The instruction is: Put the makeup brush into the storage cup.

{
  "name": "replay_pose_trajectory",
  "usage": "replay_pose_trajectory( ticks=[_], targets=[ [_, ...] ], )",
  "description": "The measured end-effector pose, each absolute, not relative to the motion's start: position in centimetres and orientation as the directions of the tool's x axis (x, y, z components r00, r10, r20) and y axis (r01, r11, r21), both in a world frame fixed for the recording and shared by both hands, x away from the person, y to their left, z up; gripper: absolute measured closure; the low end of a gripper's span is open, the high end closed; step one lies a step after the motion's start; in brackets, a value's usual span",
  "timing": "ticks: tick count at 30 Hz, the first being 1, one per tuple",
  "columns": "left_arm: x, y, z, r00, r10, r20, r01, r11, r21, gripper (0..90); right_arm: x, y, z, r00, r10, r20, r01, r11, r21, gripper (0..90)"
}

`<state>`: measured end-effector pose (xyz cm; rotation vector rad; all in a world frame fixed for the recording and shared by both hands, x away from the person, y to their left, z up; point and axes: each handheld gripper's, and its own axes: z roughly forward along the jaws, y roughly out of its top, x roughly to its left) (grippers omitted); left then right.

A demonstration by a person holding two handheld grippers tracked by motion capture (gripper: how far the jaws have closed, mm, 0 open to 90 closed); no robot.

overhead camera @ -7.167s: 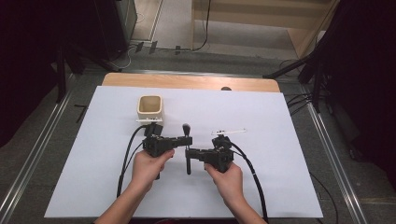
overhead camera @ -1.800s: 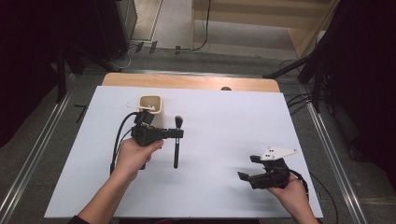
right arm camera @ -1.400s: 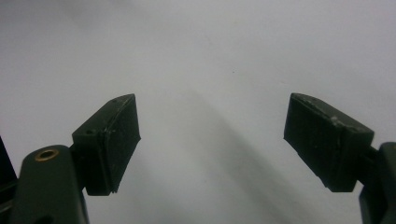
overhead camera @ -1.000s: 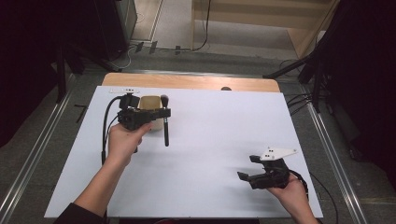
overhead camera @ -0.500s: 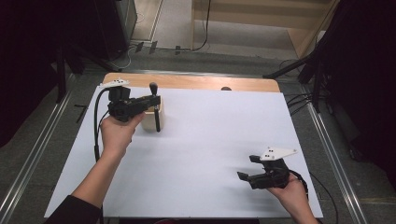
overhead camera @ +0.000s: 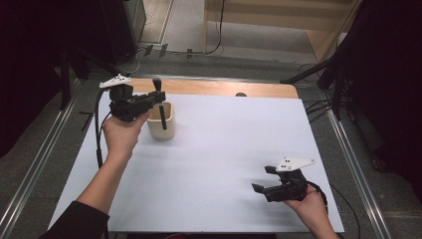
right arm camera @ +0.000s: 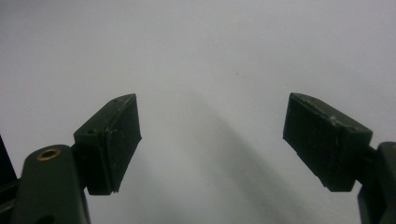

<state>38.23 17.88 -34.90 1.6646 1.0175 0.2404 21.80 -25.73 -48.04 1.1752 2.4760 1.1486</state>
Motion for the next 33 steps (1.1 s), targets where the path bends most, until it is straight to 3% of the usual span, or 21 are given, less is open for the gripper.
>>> replay_pose_trajectory(
  ticks=[19, 33],
  targets=[
    [41.5, 18.3, -33.1, 0.560, 0.773, -0.298, 0.457, 0.011, 0.889, 78.6, 21.8, -25.6, -47.9, -0.677, 0.718, 0.163, 0.587, 0.393, 0.708, 20.0],
    [43.1, 18.1, -35.2, 0.523, 0.802, -0.287, 0.470, 0.009, 0.883, 78.5, 21.7, -25.4, -48.0, -0.684, 0.712, 0.161, 0.587, 0.405, 0.701, 20.1]
  ],
)
